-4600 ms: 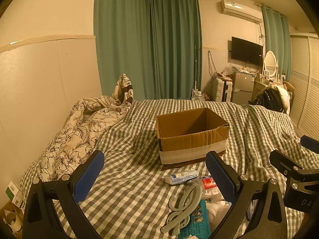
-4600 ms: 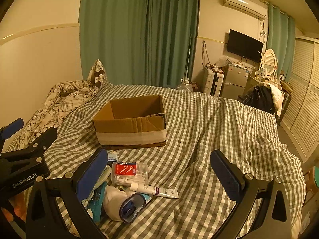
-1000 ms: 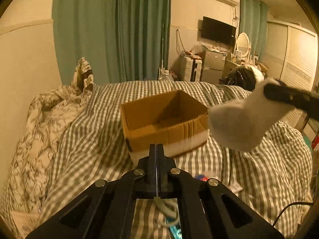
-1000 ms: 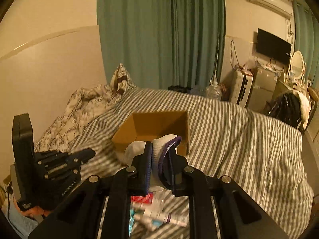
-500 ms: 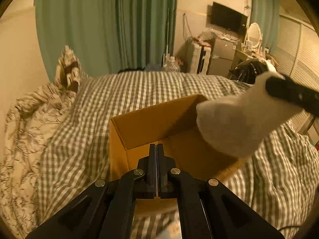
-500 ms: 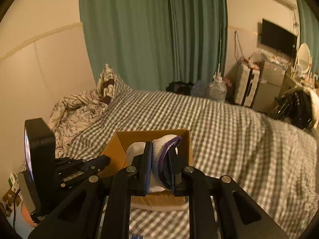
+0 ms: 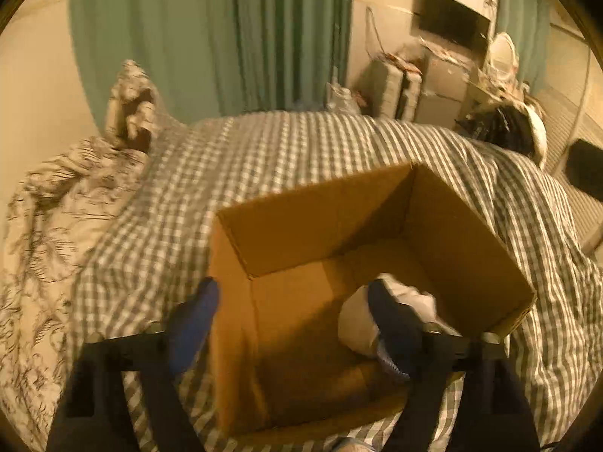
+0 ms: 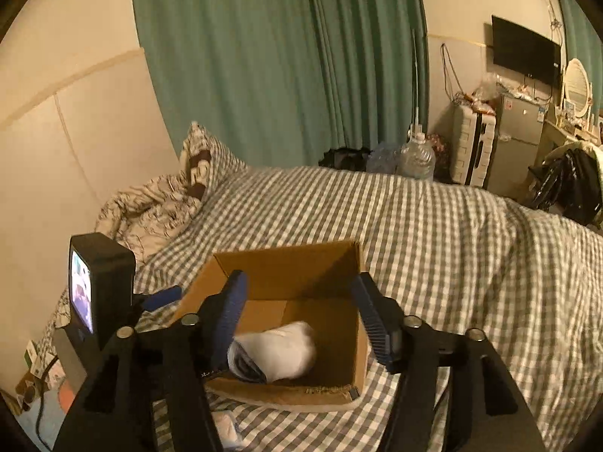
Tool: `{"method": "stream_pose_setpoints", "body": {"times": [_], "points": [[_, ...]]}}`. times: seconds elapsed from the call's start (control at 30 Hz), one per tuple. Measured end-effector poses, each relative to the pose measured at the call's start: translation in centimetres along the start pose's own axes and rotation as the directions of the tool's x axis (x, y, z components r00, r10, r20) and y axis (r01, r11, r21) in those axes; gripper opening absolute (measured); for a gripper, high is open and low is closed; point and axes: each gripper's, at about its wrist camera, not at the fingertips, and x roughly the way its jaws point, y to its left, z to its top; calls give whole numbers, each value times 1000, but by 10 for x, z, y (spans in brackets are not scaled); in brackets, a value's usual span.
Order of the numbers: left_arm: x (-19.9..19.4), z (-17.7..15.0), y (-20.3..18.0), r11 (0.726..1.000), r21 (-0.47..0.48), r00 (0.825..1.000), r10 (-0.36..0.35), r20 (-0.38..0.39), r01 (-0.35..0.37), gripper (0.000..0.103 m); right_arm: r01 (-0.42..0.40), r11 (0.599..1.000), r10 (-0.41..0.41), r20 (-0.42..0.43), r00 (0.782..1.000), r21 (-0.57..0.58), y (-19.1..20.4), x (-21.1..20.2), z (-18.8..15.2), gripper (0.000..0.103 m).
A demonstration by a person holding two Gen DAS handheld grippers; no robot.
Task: Organize objects
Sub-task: 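Open the right gripper to drop the sock into the box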
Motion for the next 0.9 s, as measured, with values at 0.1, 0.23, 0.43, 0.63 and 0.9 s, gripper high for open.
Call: {"method": "stream_pose_setpoints", "body": {"times": [0.1,0.23,0.43,0.63,0.9], "points": [[-23,3,4,1000,-11,1000,6,15,-6,85,14,1000,-14,27,1000,-15,5,-31,7,71],[-65,7,11,999,-26,998,24,64,-23,90,22,999,-20,96,995,-23,12,-91,15,82],[-133,-3,12,997,-25,988,73,139,-70,97,3,1000,0,163,987,-19,18,-170,13,91],[-180,-48,2,995,-2,981,100,165,-101,98,93,993,-81,161,984,-73,27,-226,-26,91],[-195,-138,-15,997,14,990,79,118,-81,98,162,980,-156,56,986,-117,29,-236,-110,91]]}}
